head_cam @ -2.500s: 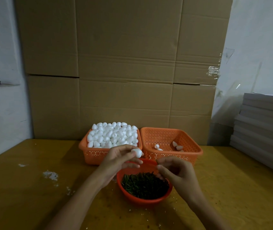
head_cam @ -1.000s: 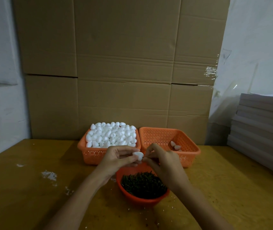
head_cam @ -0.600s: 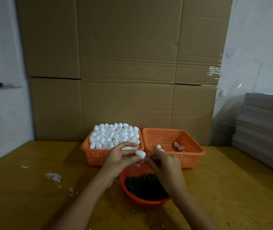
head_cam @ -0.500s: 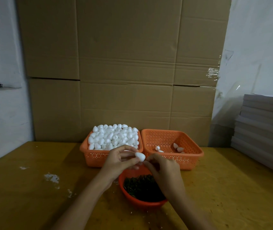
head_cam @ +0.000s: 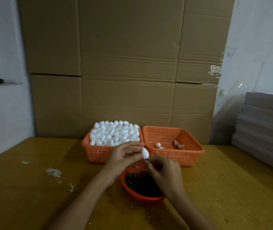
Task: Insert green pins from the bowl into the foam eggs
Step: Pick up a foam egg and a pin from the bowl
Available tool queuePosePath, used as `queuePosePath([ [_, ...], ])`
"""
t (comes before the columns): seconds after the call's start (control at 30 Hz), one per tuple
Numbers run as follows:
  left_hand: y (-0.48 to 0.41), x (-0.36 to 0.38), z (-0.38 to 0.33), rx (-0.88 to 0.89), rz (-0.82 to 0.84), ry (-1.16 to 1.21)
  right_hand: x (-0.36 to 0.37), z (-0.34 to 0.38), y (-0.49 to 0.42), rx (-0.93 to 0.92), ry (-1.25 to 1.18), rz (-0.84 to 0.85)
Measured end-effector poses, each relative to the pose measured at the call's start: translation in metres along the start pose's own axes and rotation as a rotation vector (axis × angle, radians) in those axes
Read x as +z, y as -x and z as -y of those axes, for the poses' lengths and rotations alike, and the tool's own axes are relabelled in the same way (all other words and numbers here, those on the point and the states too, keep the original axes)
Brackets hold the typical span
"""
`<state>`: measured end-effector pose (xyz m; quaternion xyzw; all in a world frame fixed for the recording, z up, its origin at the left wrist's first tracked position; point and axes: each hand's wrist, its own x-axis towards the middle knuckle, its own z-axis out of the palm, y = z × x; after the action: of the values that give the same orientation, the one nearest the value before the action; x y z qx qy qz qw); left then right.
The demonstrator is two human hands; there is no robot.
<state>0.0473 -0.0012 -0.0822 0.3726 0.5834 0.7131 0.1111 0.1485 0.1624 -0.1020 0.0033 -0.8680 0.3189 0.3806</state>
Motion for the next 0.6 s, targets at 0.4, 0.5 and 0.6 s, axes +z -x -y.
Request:
queuePosePath([
  [0.4, 0.0010, -0.0032, 0.0000, 0.006, 0.040, -0.007, 0.0001, -0.0002, 0.0007, 0.011, -0.044, -0.060],
  [0.5, 0.0015, -0.0050, 0.0002, 0.014, 0.060, -0.010, 0.0013, -0.0004, 0.0000, 0.015, -0.039, -0.069],
  [0.6, 0.0013, -0.0060, 0.0001, 0.023, 0.070, -0.007, 0.0017, -0.0001, -0.0006, 0.019, -0.039, -0.062],
])
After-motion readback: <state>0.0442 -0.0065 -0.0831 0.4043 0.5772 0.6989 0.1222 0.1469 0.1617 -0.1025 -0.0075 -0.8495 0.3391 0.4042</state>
